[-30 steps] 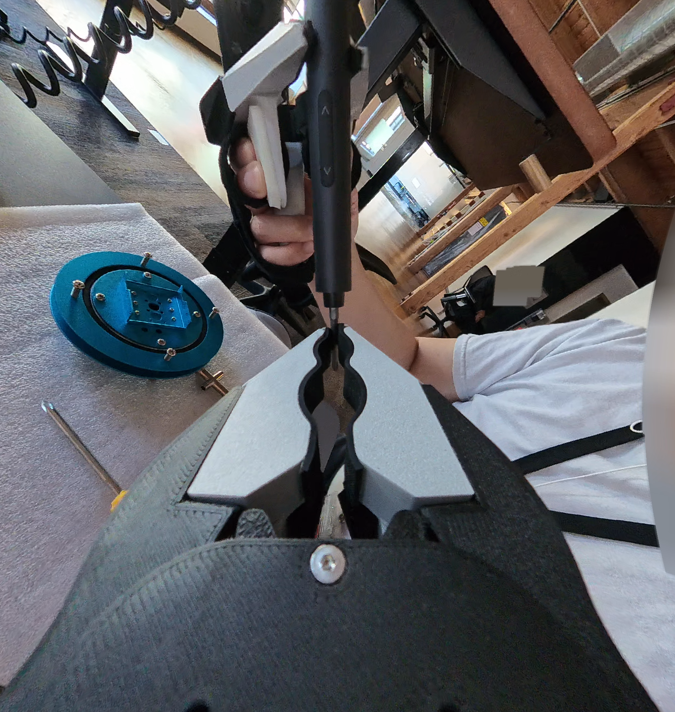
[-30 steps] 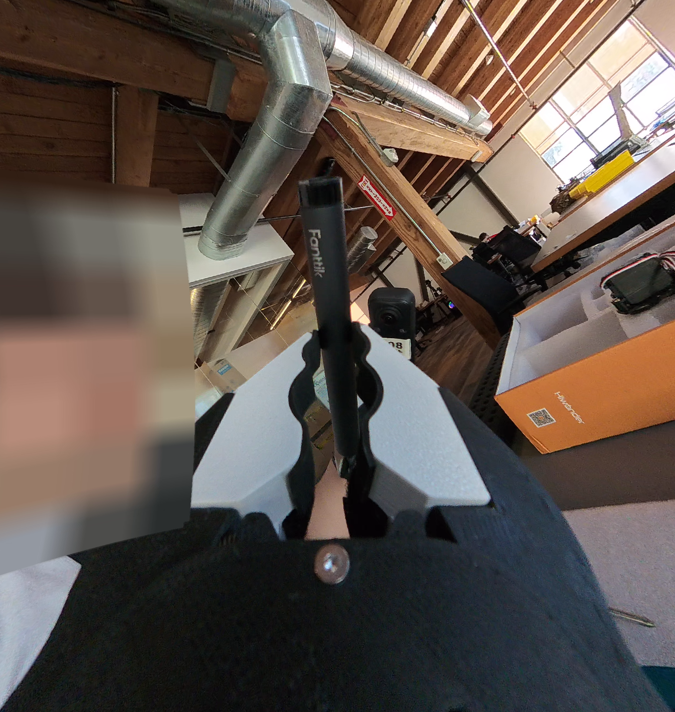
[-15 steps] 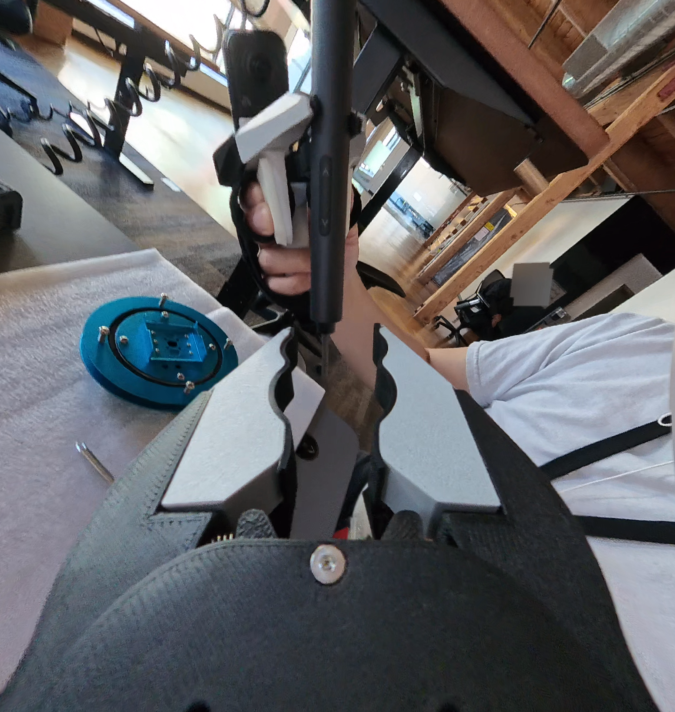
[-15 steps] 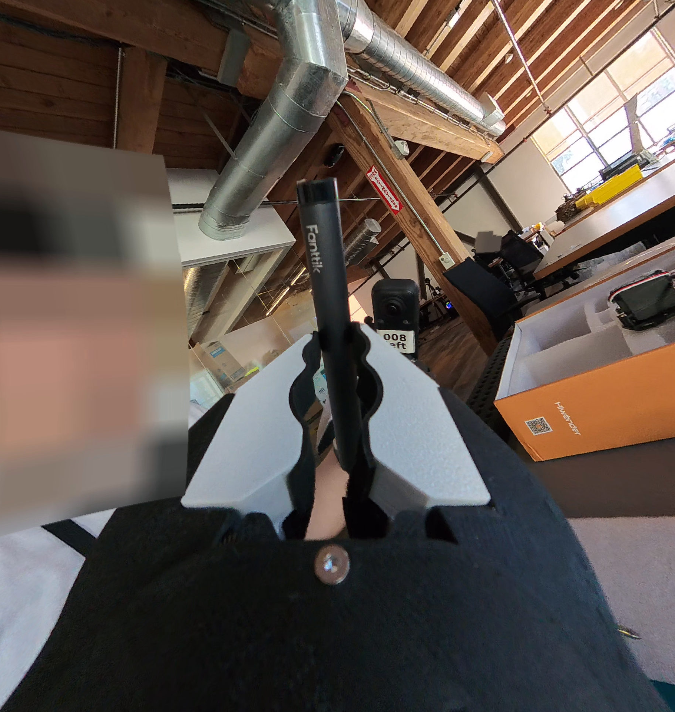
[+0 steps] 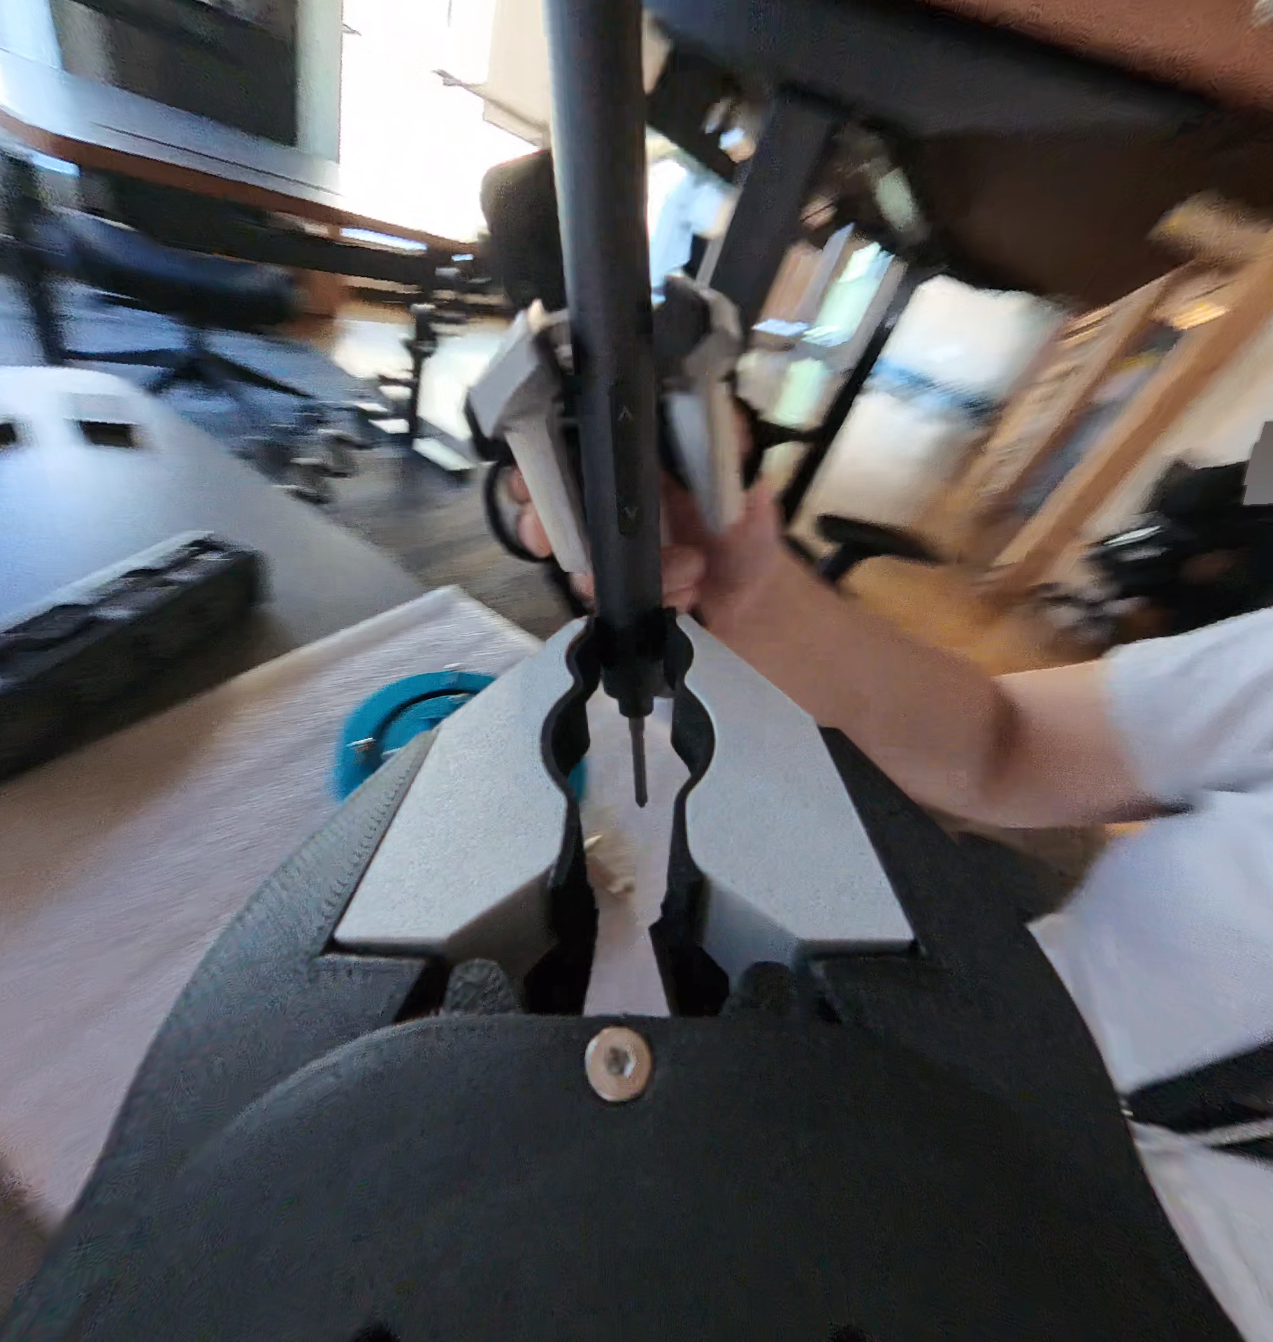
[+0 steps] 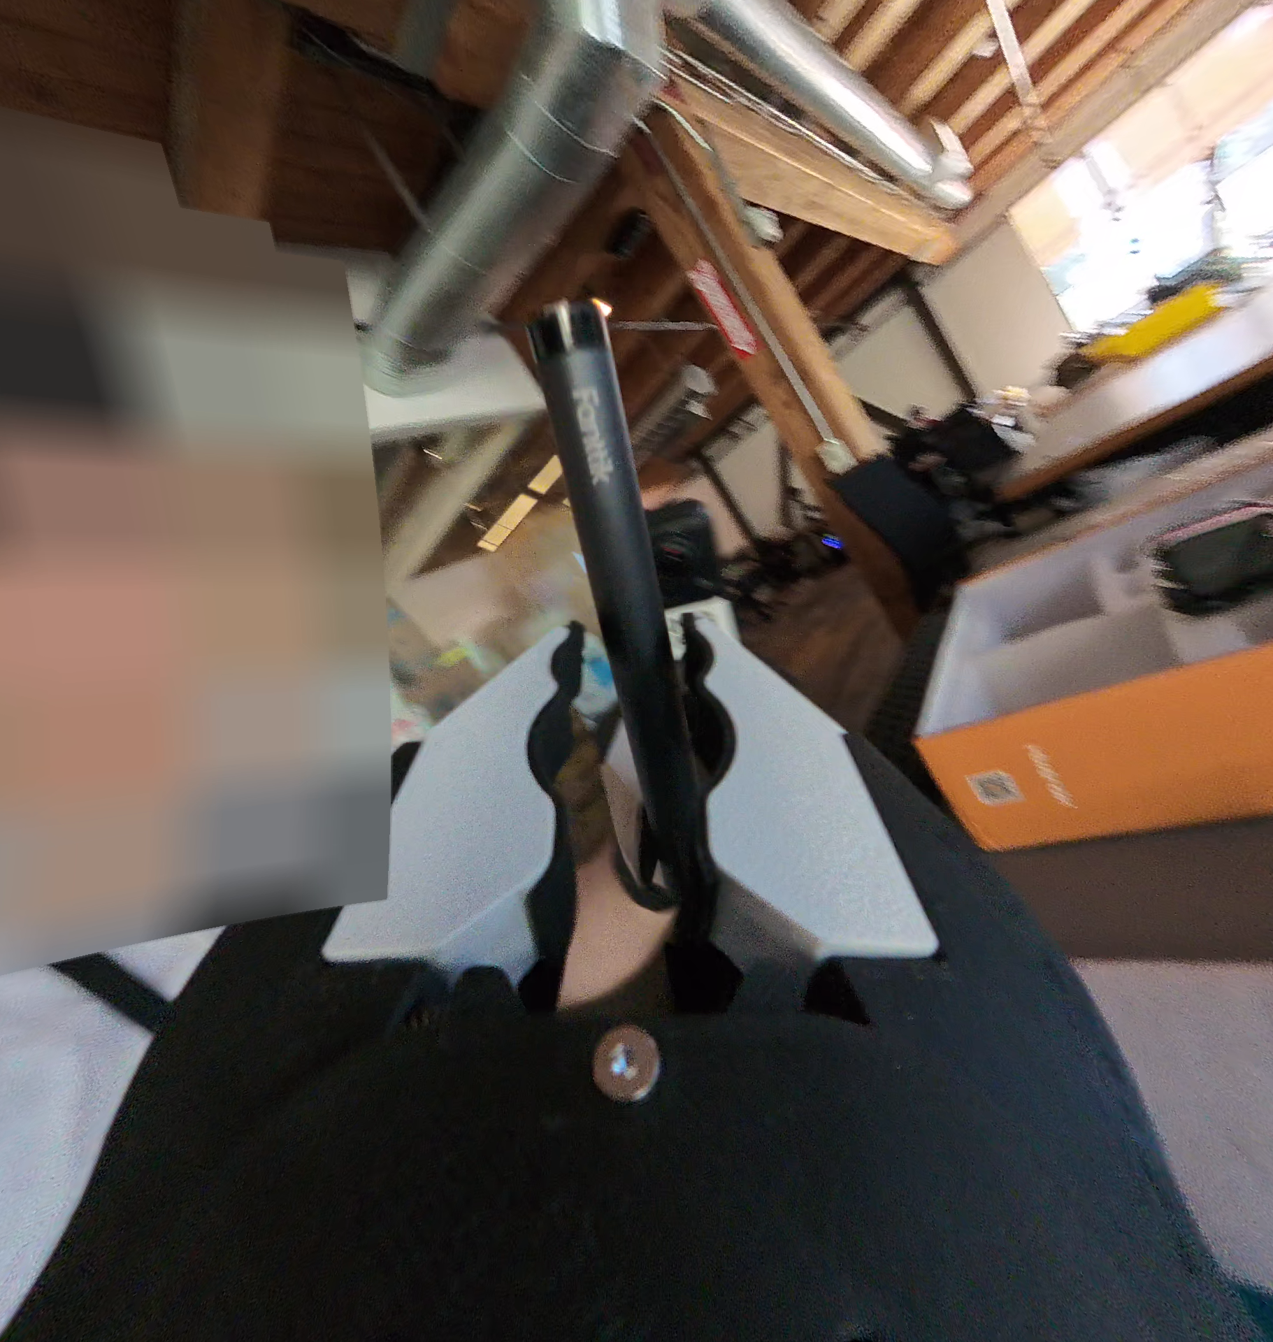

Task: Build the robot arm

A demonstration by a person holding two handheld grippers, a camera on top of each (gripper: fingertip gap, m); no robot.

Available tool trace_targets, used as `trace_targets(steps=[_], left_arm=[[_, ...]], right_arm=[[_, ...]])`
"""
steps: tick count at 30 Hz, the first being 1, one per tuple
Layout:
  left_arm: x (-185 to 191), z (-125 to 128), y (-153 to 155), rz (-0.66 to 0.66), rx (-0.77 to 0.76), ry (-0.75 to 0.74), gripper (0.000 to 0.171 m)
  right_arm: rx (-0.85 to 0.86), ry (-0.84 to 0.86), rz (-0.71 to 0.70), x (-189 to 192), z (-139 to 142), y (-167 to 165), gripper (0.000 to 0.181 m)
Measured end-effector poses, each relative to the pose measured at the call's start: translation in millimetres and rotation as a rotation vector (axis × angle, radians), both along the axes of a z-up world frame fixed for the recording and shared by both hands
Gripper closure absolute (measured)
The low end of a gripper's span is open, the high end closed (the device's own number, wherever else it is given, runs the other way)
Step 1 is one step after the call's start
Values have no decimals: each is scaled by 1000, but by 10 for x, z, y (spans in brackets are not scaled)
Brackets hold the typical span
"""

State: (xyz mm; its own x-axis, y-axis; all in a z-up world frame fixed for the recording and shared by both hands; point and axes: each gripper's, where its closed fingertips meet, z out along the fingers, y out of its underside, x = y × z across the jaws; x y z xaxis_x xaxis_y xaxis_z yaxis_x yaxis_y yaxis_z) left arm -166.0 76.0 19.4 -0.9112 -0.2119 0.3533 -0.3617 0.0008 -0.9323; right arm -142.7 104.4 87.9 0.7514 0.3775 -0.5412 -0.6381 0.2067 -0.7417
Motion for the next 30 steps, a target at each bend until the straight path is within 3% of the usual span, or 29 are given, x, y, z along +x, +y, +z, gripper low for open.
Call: trace_targets(steps=[1,5,11,21,26,30], left_arm=[[57,-27,41,70,65,-51,156],[144,-31,158,225,227,-179,156],[86,-88,145,256,362,-284,156],[-9,7,64,342,482,-544,156],[-17,-4,4,341,505,-581,156],[-16,-56,-75,326,523,-603,156]], right_arm=[[-75,-42,-59,0,-59,38,142],[-316,-184,-173,-96,-275,126,139],[-611,-297,-254,-119,-606,89,156],[-435,-151,-205,-262,-468,-32,165],[-407,-102,-167,-309,-446,-99,155],[-472,-130,-224,-255,-546,-184,164]])
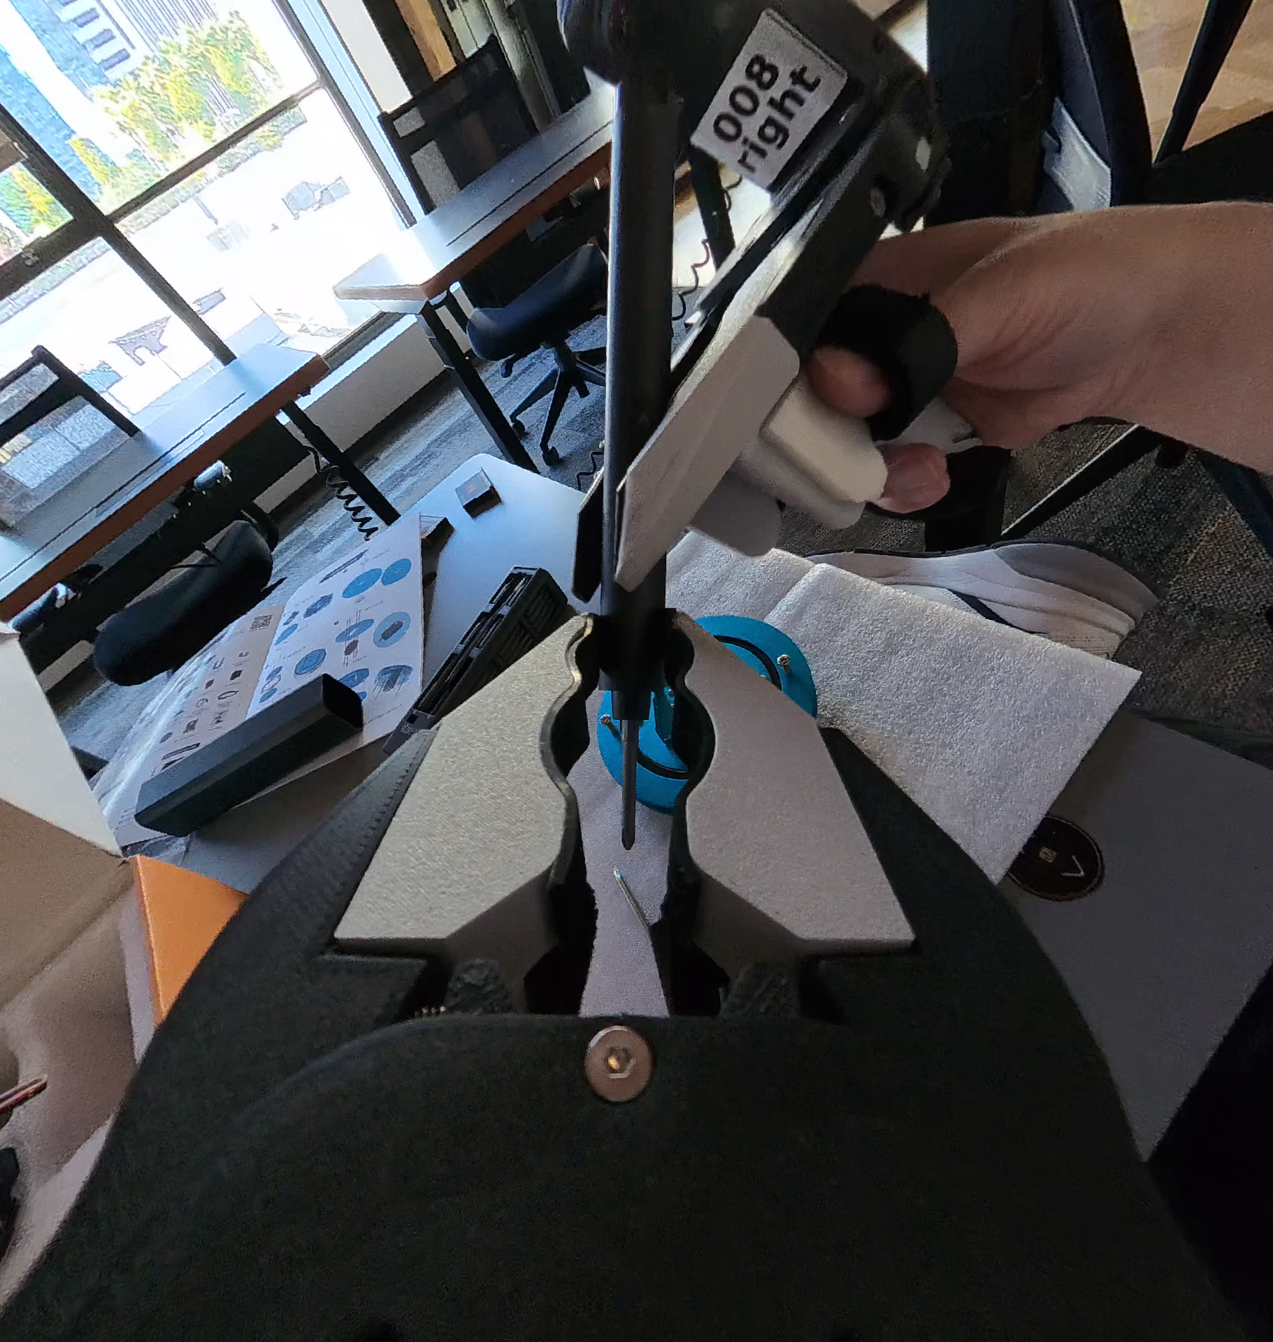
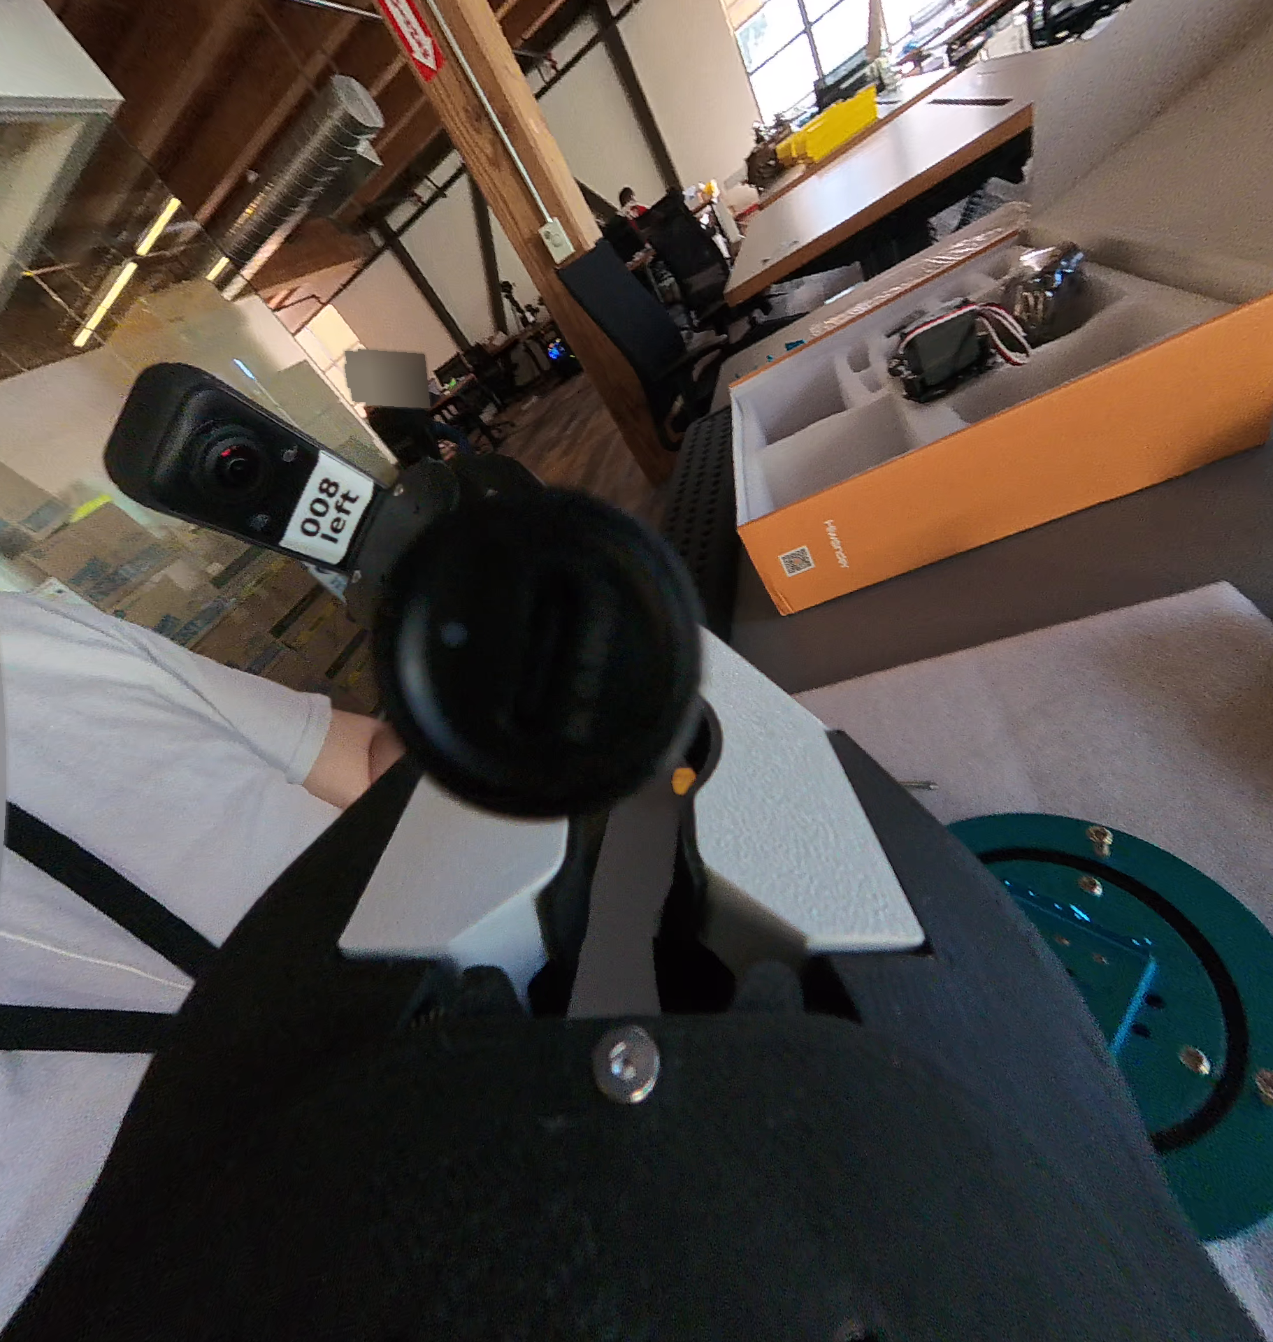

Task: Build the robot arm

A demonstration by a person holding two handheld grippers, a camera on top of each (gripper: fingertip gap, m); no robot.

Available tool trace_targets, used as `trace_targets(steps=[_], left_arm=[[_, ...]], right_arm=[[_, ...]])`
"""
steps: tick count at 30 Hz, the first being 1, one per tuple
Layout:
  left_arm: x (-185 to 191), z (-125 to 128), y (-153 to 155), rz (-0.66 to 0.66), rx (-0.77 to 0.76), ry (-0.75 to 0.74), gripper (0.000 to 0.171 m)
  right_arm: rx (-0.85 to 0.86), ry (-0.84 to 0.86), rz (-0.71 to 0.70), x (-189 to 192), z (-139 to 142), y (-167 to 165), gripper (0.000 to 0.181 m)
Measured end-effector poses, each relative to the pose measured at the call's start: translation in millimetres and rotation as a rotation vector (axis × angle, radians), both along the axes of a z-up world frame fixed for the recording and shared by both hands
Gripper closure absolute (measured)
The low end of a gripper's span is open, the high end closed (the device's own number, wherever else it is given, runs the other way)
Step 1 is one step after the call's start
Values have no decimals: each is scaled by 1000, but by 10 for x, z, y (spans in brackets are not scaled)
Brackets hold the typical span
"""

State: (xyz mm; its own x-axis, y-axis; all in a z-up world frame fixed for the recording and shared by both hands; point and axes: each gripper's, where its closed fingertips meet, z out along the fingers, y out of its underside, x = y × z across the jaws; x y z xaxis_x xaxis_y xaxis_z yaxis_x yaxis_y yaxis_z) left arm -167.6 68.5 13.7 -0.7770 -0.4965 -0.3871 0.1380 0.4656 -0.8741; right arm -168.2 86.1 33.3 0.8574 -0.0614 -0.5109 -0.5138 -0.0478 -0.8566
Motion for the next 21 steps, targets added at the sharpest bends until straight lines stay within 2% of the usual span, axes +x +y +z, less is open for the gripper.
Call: trace_targets(steps=[3,7,11,15,21], left_arm=[[20,-58,-84,-8,6,4,156],[40,-190,-231,-48,-20,81,156],[49,-353,-336,-143,-35,261,156],[104,-402,-400,-252,-61,471,155],[200,-371,-443,-336,-77,579,155]], right_arm=[[-40,-4,-36,24,-69,-91,164],[-103,54,-68,66,-210,-229,164],[-260,64,-47,87,-375,-312,164],[-357,58,-44,177,-383,-305,160],[-376,51,-84,340,-327,-291,165]])
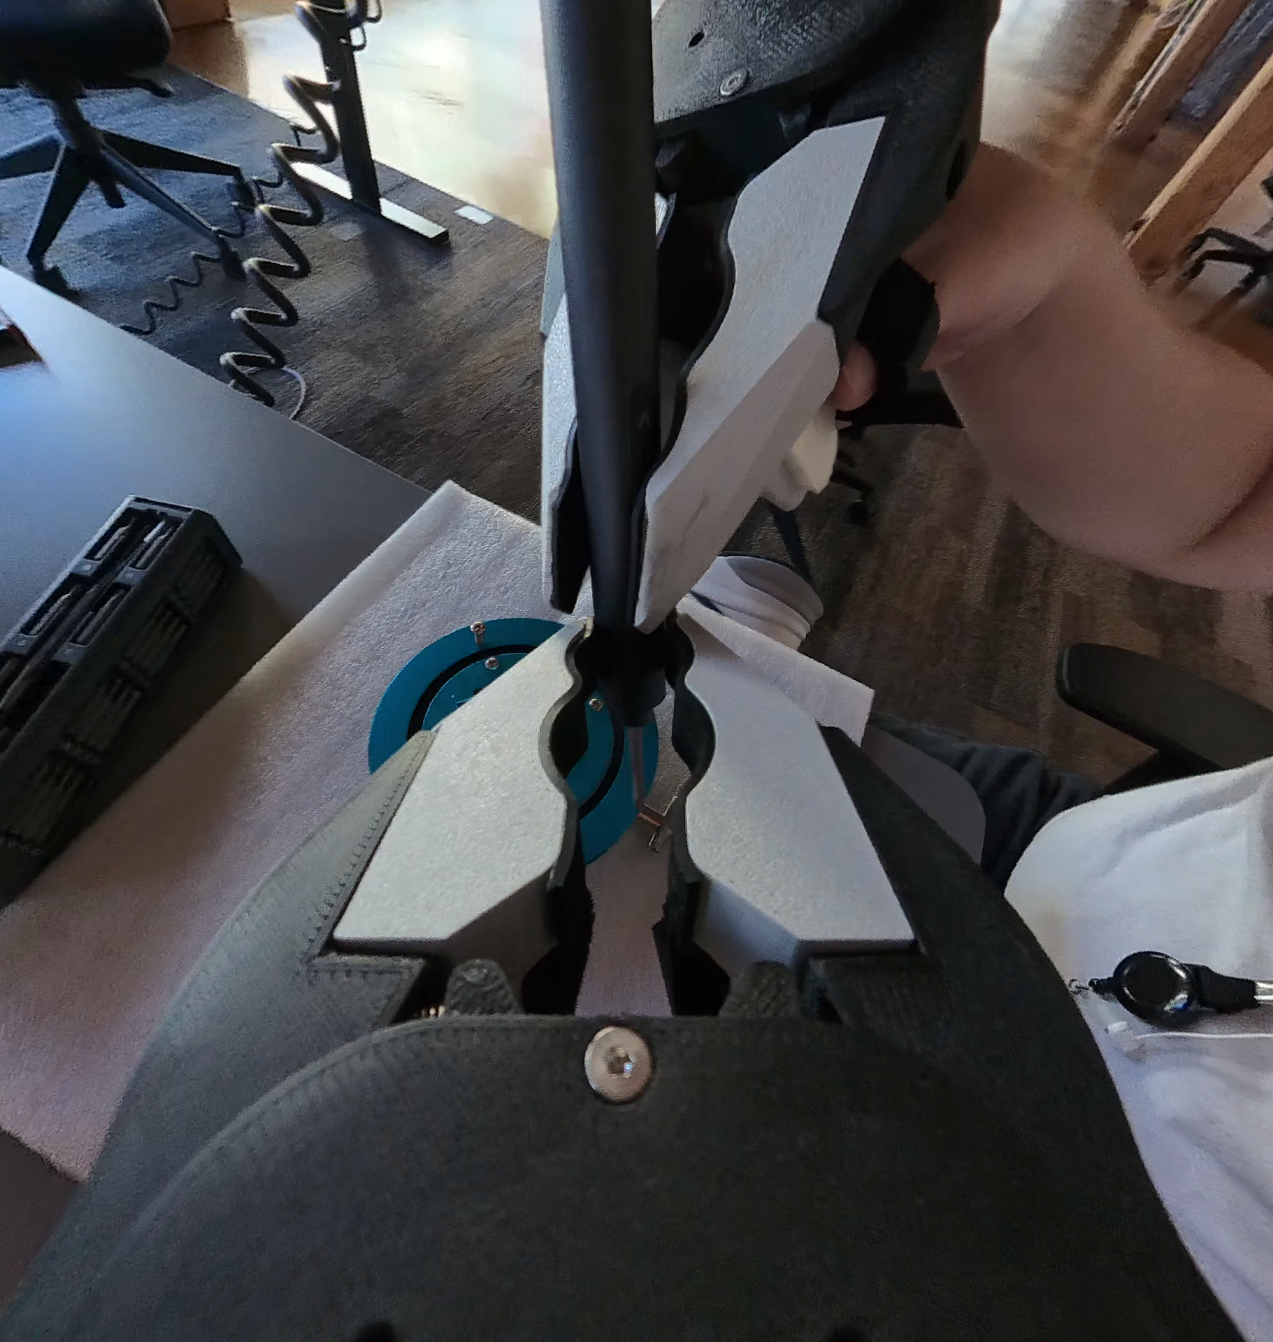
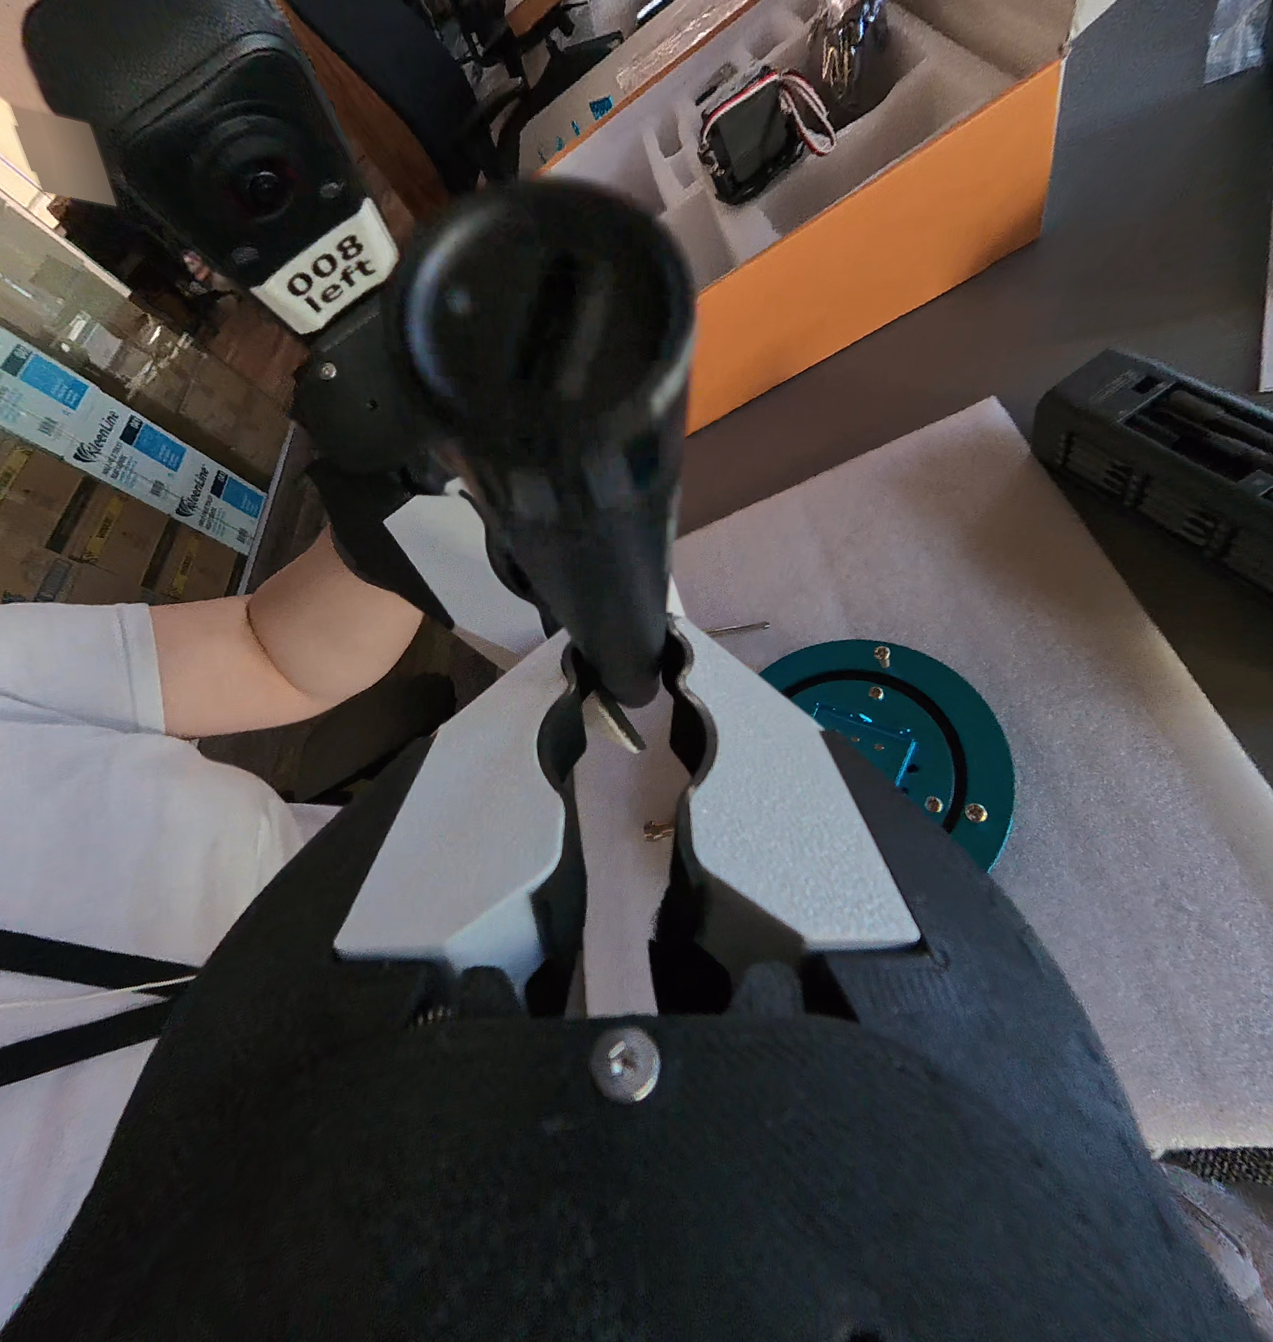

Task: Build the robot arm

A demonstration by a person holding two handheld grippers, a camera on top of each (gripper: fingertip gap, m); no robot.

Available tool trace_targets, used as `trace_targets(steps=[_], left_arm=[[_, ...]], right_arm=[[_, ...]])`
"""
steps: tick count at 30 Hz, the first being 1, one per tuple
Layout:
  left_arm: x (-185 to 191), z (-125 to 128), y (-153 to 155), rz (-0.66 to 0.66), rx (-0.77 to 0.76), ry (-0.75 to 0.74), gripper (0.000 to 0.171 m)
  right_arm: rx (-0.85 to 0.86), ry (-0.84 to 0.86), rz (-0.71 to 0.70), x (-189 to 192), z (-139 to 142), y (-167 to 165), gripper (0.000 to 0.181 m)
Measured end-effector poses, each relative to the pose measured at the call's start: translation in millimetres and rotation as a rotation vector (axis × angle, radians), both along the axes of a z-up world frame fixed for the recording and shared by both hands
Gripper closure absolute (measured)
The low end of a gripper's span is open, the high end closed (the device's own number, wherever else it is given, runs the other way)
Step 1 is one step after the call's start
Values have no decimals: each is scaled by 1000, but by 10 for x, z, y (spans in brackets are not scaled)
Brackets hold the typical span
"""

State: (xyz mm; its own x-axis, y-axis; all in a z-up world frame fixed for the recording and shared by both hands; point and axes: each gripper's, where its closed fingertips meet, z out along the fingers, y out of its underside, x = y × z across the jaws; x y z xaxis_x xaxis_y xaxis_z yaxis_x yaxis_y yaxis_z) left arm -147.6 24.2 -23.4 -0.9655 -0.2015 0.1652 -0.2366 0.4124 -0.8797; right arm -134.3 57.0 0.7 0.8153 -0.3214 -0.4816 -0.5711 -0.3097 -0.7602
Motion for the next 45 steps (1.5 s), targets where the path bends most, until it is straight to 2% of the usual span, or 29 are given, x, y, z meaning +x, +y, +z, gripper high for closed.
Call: trace_targets(steps=[5,7,11,14,19,21,26,30,34,38,43,45], left_arm=[[44,-38,45,-34,-62,6,155],[73,-59,61,-19,-104,-7,155],[82,-162,109,-10,-114,-47,156],[85,-213,133,-24,-97,-80,156],[15,-165,129,-136,-122,-94,155],[-46,-119,140,-227,-141,-35,154],[-31,-51,133,-350,-154,39,124],[-127,-137,108,-442,-130,26,130],[-142,-129,130,-463,-200,-8,155],[-131,-170,205,-459,-228,-40,155],[-75,-162,239,-440,-264,-8,144],[-75,-187,234,-444,-258,-8,147]], right_arm=[[99,-60,-49,51,5,94,164],[170,-82,-65,53,28,134,157],[279,-160,-159,113,201,131,152],[259,-264,-251,216,300,53,165],[231,-232,-225,177,343,127,165],[227,-213,-204,154,374,133,165],[189,-265,-167,116,404,151,165],[171,-303,-107,55,359,247,165],[141,-317,-57,42,264,330,165],[122,-317,-15,24,206,385,165],[110,-333,8,30,228,405,165],[99,-335,19,21,232,413,165]])
